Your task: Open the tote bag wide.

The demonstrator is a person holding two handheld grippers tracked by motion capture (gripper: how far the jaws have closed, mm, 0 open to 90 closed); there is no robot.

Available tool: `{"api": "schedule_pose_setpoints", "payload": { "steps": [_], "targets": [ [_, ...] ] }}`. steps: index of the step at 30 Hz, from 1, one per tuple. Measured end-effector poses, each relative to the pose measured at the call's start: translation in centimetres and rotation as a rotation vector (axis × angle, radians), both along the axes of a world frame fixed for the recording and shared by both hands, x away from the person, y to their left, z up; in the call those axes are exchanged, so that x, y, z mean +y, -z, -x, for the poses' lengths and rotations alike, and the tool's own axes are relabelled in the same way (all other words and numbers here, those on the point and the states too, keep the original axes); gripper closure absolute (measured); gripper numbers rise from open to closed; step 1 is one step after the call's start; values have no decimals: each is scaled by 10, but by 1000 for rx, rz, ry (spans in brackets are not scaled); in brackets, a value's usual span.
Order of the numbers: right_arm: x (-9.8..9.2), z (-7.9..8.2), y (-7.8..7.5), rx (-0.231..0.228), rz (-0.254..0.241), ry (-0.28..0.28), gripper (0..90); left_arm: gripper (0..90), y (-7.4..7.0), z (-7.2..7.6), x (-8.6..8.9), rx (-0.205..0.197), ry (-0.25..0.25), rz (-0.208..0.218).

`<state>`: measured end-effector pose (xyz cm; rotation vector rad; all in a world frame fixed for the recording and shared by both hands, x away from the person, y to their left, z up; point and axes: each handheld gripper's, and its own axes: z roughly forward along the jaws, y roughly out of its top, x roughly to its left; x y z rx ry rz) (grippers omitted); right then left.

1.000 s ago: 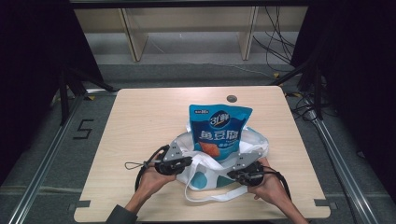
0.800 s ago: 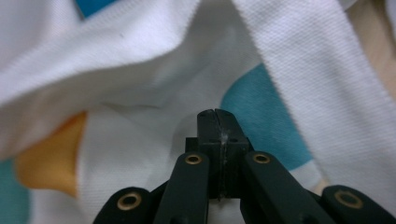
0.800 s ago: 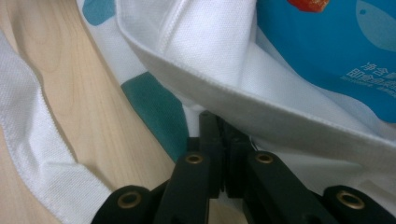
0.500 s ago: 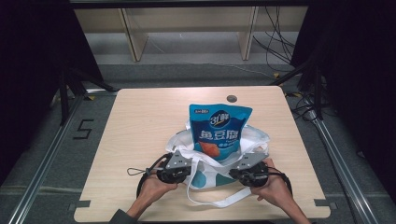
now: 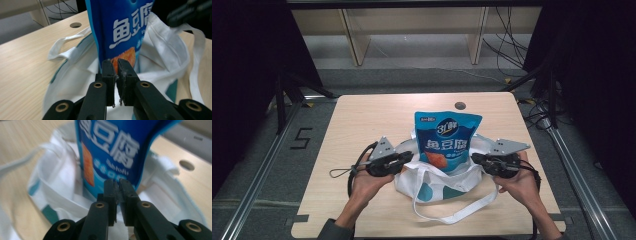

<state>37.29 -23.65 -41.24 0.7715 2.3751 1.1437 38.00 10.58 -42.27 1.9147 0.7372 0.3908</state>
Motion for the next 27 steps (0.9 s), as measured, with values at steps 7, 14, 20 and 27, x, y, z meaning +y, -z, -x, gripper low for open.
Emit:
{"api": "schedule_pose_setpoints", "payload": {
  "steps": [7,14,20,27],
  "targets": [
    [0,-2,47,145,87,-25,886,863,61,-5,-25,132,45,-126],
    [14,3,87,193,167,-32,900,894,87,0,-33,145,62,-210],
    [13,1,81,200,153,-37,875,866,77,-1,-29,143,54,-188],
    [-18,-10,17,5,-29,21,748,719,17,-7,1,11,-22,-71]
  ]
}}
